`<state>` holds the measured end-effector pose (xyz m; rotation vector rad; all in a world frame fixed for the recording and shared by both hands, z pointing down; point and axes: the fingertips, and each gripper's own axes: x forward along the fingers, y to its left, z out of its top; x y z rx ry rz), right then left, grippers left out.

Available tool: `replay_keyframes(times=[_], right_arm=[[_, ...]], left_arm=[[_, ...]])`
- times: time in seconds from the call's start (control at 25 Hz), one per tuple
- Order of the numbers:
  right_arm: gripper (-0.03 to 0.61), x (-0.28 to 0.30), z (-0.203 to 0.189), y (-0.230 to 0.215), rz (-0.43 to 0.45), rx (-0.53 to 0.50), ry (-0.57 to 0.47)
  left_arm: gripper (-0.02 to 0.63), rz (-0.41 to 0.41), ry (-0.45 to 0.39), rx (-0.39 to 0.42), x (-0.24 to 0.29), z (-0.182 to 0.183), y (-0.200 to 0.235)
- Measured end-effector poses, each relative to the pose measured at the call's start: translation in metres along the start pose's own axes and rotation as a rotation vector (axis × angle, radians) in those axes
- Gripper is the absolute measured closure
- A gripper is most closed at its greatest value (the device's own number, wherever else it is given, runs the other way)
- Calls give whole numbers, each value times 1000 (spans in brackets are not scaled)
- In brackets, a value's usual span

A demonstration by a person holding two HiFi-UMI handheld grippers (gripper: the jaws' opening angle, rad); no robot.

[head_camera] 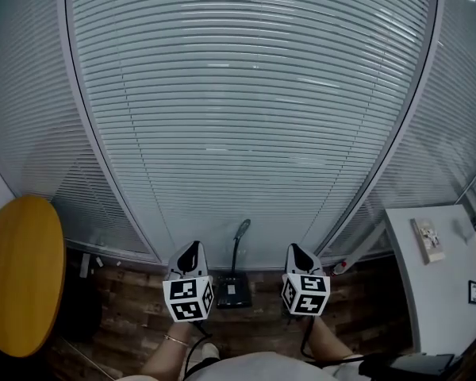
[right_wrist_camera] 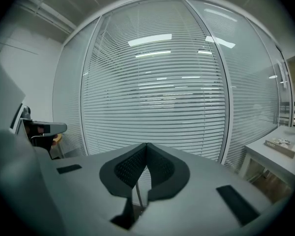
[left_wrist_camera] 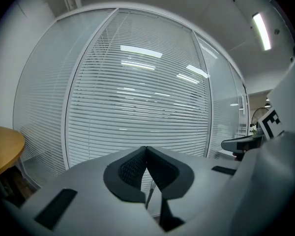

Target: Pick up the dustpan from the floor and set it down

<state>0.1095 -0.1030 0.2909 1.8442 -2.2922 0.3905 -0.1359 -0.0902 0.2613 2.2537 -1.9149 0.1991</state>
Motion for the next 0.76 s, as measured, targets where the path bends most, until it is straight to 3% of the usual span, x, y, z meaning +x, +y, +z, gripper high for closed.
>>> replay_keyframes(times=[0.24, 0.48, 0.76], right_arm=[[546, -13, 15, -4, 13, 16, 7], [546, 3, -28, -3, 28, -3, 14], [546, 15, -41, -1, 32, -9, 26]], left_arm=[[595, 12, 13, 20, -12, 17, -11], [595, 11, 3, 0, 0, -28, -6], [595, 10, 10, -1, 9, -44, -2]])
